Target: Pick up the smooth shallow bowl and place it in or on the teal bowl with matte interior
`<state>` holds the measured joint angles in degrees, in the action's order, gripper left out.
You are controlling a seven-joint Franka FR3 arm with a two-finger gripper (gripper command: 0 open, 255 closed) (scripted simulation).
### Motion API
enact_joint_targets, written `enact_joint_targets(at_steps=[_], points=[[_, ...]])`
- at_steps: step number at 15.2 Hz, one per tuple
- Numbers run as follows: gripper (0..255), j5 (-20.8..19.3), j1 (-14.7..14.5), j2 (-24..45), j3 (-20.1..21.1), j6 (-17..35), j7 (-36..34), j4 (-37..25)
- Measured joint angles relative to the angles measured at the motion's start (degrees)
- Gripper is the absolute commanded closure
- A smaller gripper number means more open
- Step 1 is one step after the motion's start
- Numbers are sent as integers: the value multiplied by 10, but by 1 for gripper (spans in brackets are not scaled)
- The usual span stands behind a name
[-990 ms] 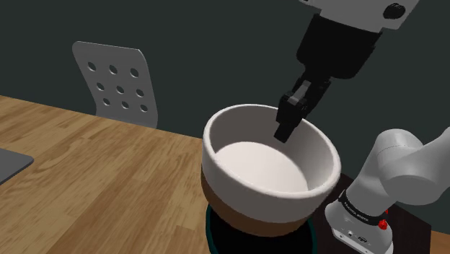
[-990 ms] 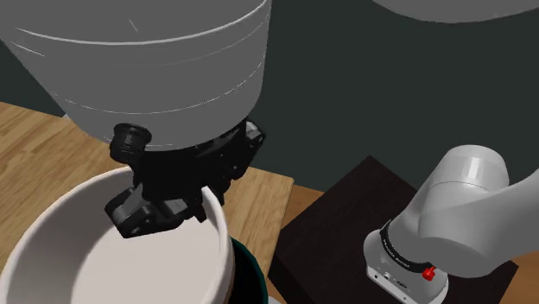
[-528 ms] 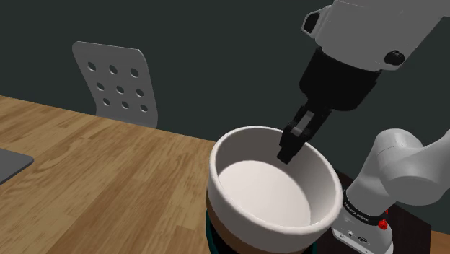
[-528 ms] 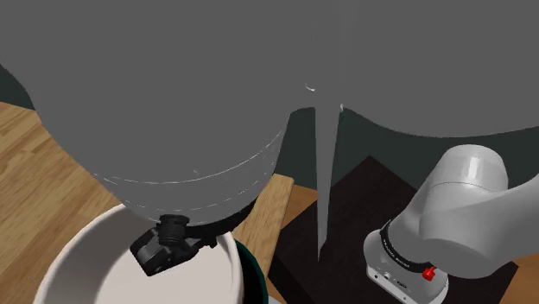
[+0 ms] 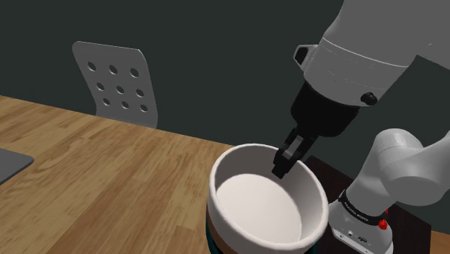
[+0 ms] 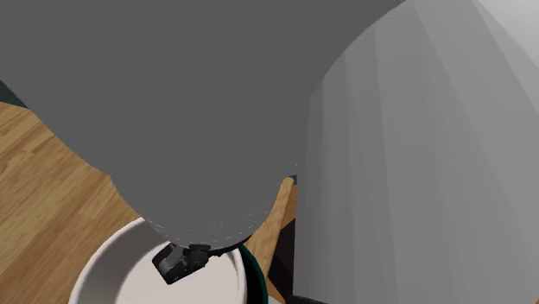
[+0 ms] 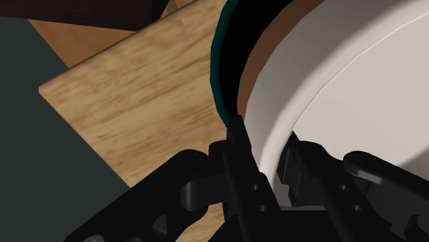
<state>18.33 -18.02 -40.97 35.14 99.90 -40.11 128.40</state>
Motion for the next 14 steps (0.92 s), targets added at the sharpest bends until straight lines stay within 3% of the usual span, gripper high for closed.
enact_joint_targets(at_steps=[8, 9, 14], points=[[255, 4, -1, -1, 5, 17, 1, 17], [0, 4, -1, -1, 5, 17, 1, 17], [0, 4, -1, -1, 5, 17, 1, 17]])
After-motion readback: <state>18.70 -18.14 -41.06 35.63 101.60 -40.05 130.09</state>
